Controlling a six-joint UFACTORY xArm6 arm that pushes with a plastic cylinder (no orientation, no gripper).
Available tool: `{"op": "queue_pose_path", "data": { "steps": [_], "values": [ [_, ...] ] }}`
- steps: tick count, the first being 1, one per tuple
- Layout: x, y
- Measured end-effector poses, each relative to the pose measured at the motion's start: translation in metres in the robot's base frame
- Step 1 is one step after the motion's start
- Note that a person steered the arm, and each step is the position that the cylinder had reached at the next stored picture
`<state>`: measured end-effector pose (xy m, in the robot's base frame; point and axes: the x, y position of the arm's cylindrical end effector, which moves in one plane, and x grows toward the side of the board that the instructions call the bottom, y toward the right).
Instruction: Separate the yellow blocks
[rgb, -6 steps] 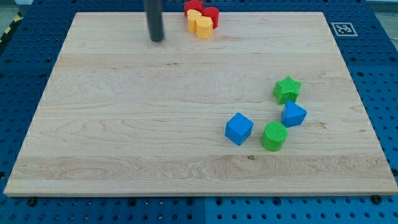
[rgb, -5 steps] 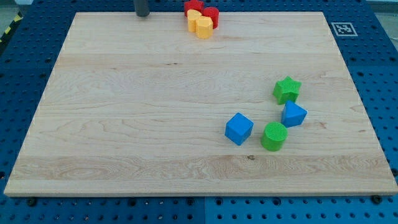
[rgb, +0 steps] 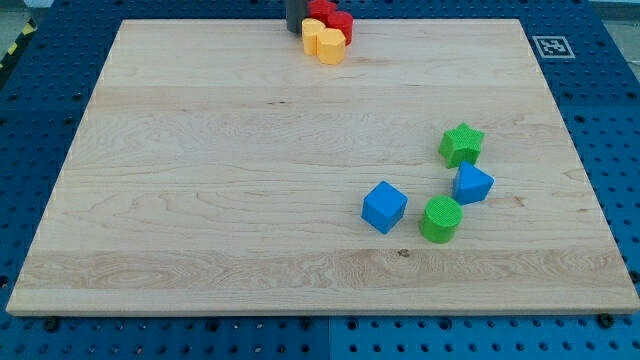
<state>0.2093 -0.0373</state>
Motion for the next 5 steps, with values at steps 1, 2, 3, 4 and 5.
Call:
{"op": "queue_pose_path", "data": {
  "steps": [1,2,3,4,5],
  "values": [
    [0.004,-0.001],
    [0.015,-0.001],
    [0.026,0.005],
    [0.039,0.016],
    [0.066,0.032]
  ]
}}
